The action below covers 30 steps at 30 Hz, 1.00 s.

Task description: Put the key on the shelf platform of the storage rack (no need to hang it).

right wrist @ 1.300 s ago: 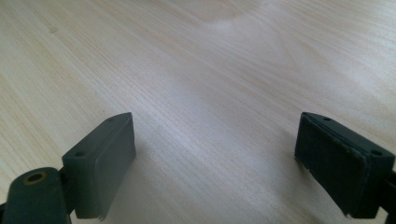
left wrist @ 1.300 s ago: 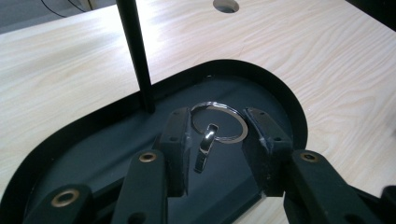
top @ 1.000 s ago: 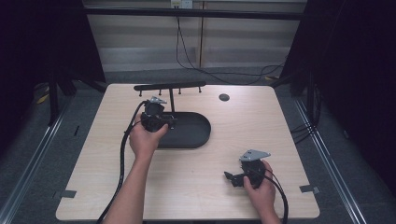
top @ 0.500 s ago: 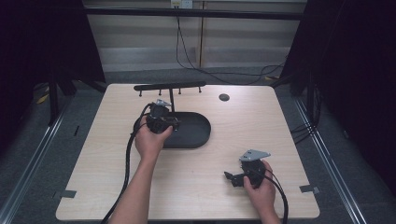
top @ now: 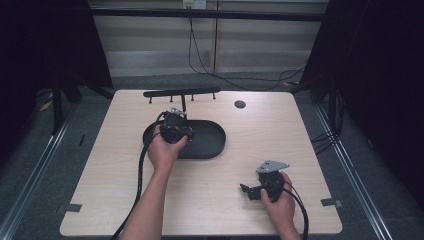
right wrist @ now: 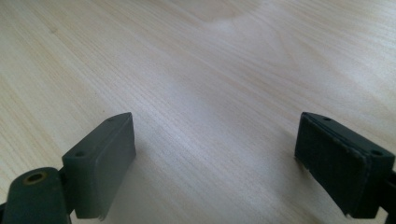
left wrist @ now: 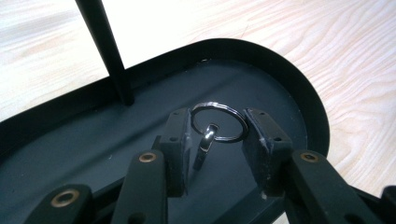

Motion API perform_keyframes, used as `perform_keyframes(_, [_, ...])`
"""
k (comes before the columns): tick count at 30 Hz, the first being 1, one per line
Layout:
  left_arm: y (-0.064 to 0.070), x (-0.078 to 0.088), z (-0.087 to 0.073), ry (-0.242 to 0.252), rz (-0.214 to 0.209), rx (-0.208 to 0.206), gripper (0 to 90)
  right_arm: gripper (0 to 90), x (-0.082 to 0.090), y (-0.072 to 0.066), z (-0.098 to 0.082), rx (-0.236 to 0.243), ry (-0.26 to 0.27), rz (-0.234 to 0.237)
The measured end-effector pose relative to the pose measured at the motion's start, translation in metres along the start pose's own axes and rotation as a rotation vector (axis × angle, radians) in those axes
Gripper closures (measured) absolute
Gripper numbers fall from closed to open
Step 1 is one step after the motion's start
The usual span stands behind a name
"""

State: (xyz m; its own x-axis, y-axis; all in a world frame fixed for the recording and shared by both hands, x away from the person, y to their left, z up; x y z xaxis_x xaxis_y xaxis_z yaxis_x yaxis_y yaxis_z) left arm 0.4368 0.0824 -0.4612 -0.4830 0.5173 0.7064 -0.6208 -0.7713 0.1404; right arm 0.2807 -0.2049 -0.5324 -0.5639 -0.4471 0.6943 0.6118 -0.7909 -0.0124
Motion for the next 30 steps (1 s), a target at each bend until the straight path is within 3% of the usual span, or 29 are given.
perform_keyframes(30, [-0.018, -0.007, -0.012, -0.01, 0.033, 0.048, 62.2, 11.7, 0.0, 0.0, 0.0, 0.001, 0.0, 0.0])
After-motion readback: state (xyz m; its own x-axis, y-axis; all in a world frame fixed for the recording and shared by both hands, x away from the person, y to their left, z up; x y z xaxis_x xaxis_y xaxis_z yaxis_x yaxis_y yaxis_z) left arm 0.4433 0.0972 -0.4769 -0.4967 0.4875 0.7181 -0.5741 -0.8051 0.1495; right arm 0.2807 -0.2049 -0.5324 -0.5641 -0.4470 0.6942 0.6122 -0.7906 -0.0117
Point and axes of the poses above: each handheld gripper's, and its own axes: x roughly backward along the jaws, z roughly out of its top, y roughly to its right, the point moved 3 cm from there along -x, roughly forward along the jaws, and after that the axes turned 1 degree about x, right-handed, at the moved point
